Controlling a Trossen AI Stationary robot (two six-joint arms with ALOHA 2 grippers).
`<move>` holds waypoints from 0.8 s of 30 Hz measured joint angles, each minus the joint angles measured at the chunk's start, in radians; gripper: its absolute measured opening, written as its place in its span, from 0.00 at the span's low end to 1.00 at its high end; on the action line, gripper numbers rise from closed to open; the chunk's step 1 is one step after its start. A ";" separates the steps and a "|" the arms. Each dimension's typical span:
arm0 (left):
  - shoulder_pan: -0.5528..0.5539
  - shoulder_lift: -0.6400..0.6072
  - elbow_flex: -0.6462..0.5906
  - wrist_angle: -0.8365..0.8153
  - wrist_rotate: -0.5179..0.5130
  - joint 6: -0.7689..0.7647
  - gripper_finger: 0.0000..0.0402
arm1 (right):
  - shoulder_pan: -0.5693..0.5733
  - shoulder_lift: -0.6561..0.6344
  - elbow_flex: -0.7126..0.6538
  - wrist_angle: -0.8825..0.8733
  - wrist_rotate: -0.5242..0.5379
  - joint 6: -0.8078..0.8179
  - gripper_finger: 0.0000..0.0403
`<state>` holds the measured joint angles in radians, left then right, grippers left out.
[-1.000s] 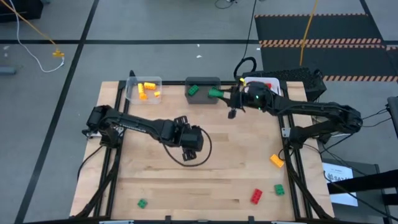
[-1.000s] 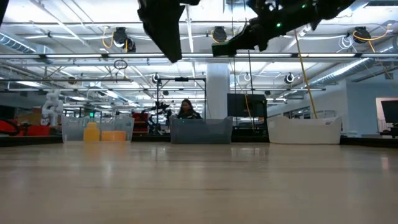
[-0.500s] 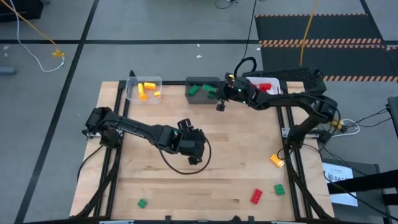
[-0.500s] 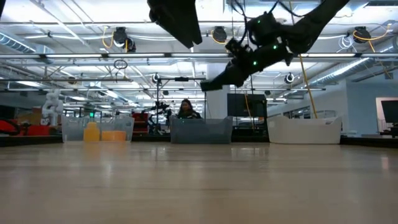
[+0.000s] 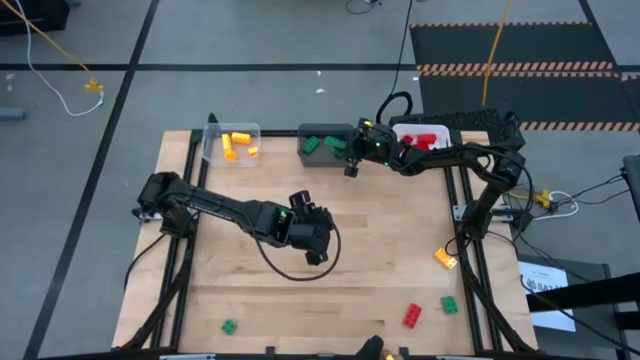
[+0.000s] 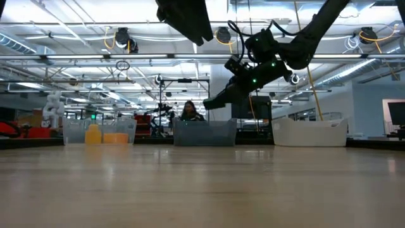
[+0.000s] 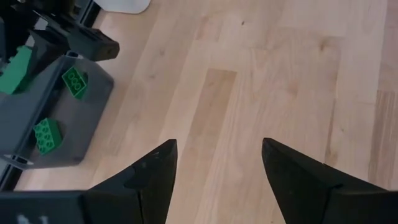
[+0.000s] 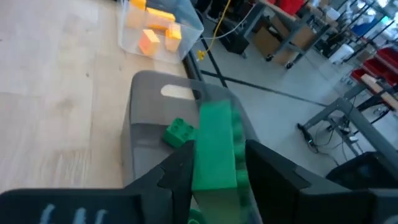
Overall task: Sort & place blocks by color
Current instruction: Put the 8 stud green game piece into the gray bin, then put the 8 stud yellow game piece into the transparent bin
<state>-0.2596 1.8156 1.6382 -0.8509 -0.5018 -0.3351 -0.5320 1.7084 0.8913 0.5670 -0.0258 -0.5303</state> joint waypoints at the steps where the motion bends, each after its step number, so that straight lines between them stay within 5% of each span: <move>1: 0.000 0.000 0.000 0.000 0.000 0.000 0.59 | 0.000 0.000 0.000 0.013 0.009 -0.001 0.34; 14: -0.005 -0.001 -0.018 -0.001 0.001 -0.009 0.59 | 0.009 -0.051 0.000 -0.009 0.161 0.136 0.52; 24: 0.003 -0.001 -0.092 -0.015 -0.002 -0.006 0.59 | 0.120 -0.458 0.001 -0.623 0.178 0.185 0.52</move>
<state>-0.2566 1.8149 1.5463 -0.8655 -0.5036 -0.3416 -0.4121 1.2504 0.8921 -0.0556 0.1525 -0.3452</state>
